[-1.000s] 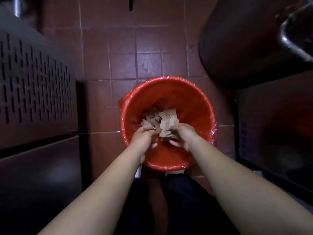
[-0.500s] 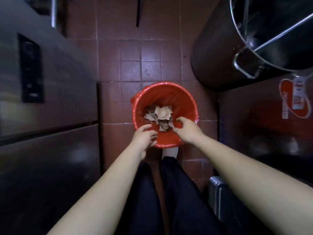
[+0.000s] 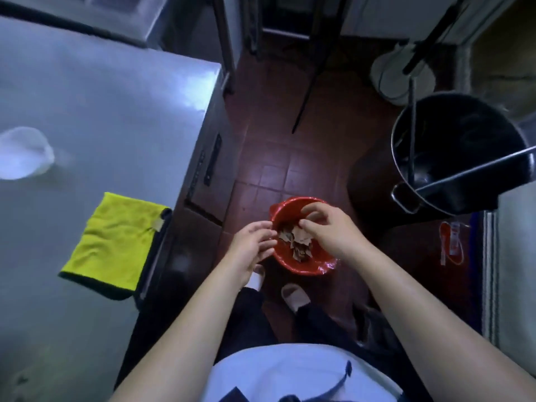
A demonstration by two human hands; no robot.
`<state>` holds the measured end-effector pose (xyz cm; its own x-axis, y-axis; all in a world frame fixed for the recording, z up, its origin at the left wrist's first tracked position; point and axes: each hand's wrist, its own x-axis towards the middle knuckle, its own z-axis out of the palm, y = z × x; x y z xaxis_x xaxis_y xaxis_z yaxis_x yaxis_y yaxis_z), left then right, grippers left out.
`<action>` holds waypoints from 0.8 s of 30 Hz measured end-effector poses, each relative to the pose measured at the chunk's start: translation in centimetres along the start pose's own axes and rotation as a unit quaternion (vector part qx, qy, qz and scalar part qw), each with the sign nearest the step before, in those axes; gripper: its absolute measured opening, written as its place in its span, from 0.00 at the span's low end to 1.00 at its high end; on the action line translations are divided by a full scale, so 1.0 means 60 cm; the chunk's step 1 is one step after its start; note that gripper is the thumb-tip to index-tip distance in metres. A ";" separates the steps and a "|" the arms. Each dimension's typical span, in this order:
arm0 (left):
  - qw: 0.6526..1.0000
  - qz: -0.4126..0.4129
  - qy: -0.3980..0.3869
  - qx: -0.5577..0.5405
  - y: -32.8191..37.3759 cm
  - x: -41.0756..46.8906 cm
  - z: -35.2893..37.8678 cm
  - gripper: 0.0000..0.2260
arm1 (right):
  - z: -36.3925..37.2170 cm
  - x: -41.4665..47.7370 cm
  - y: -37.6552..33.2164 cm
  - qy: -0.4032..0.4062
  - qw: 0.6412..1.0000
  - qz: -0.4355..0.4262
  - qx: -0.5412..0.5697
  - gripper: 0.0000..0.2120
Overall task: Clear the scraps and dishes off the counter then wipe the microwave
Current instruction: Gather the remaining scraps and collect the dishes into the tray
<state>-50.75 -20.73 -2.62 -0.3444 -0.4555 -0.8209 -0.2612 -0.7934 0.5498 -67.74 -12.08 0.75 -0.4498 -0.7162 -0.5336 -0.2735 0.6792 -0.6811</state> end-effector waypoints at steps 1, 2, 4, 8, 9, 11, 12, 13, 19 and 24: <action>1.000 0.018 -0.009 -0.003 0.007 -0.025 -0.012 0.08 | 0.004 -0.011 -0.016 -0.010 1.000 -0.017 0.007 0.10; 0.999 0.038 -0.012 -0.008 0.013 -0.049 -0.027 0.08 | 0.009 -0.020 -0.031 -0.026 0.999 -0.033 0.007 0.11; 0.997 0.075 0.008 -0.024 0.014 -0.097 -0.059 0.08 | 0.020 -0.037 -0.054 -0.071 0.996 -0.059 -0.015 0.13; 0.979 0.137 0.107 -0.103 -0.020 -0.183 -0.118 0.08 | 0.046 -0.063 -0.090 -0.136 0.981 -0.132 -0.050 0.10; 0.973 0.148 0.132 -0.121 -0.034 -0.202 -0.127 0.08 | 0.054 -0.070 -0.098 -0.145 0.977 -0.151 -0.047 0.08; 0.957 0.164 0.178 -0.158 -0.067 -0.237 -0.137 0.08 | 0.077 -0.086 -0.111 -0.173 0.967 -0.181 -0.040 0.07; 0.949 0.167 0.200 -0.179 -0.085 -0.254 -0.139 0.08 | 0.091 -0.096 -0.116 -0.192 0.961 -0.194 -0.047 0.07; 0.939 0.172 0.222 -0.199 -0.104 -0.272 -0.140 0.08 | 0.106 -0.107 -0.121 -0.208 0.954 -0.209 -0.056 0.06; 0.877 0.191 0.329 -0.293 -0.216 -0.383 -0.148 0.08 | 0.208 -0.186 -0.151 -0.298 0.909 -0.285 -0.068 0.04; 0.813 0.209 0.399 -0.369 -0.277 -0.452 -0.183 0.08 | 0.273 -0.253 -0.184 -0.358 0.866 -0.334 -0.102 0.05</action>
<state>-27.17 0.36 8.80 0.5085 -0.6306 -0.5863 0.4415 -0.3937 0.8063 -43.97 -11.33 8.14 0.4896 -0.8265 -0.2779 -0.4465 0.0361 -0.8941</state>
